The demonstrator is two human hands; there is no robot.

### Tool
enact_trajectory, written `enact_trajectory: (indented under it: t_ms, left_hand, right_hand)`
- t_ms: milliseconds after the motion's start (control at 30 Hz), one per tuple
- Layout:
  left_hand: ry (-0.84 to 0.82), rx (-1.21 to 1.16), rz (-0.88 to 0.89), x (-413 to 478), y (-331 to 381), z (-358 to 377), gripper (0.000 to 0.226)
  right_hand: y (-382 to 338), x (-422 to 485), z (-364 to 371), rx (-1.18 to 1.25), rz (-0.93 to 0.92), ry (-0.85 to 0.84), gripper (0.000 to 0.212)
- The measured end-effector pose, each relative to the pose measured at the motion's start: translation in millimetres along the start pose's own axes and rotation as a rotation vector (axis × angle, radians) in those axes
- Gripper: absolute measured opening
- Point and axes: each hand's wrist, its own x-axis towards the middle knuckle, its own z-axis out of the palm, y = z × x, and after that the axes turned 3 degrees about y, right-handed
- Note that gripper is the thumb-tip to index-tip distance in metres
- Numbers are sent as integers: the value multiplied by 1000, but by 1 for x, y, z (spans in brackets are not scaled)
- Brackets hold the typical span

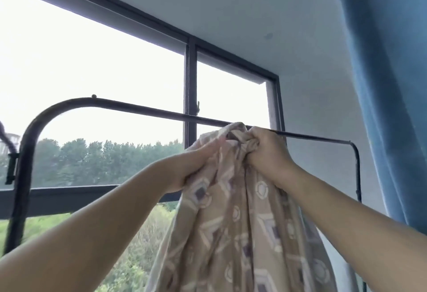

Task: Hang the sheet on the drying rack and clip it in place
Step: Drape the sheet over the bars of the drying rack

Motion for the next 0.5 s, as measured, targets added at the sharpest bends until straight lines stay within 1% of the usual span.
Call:
enact_trajectory:
  t_ms: [67, 133, 233, 333, 400, 433, 467, 500]
  left_hand:
    - [76, 28, 46, 8, 3, 12, 69]
    - [176, 9, 116, 14, 6, 19, 67]
    - [279, -82, 194, 18, 11, 14, 52]
    - [359, -187, 277, 17, 19, 6, 39]
    - [406, -281, 344, 13, 25, 2, 34]
    - [398, -323, 381, 12, 27, 1, 35]
    - [370, -360, 413, 9, 30, 1, 37]
    - [331, -387, 435, 6, 34, 4, 39]
  right_hand:
    - [0, -2, 2, 90, 40, 53, 4]
    - [-1, -3, -3, 210, 117, 49, 12]
    - [-6, -2, -17, 400, 195, -61, 30]
    - [-9, 3, -32, 575, 275, -193, 31]
    - [-4, 6, -42, 726, 382, -184, 33]
    - [1, 7, -45, 735, 422, -143, 40]
    - [7, 6, -48, 684, 449, -117, 51]
    - [10, 3, -49, 627, 465, -139, 62]
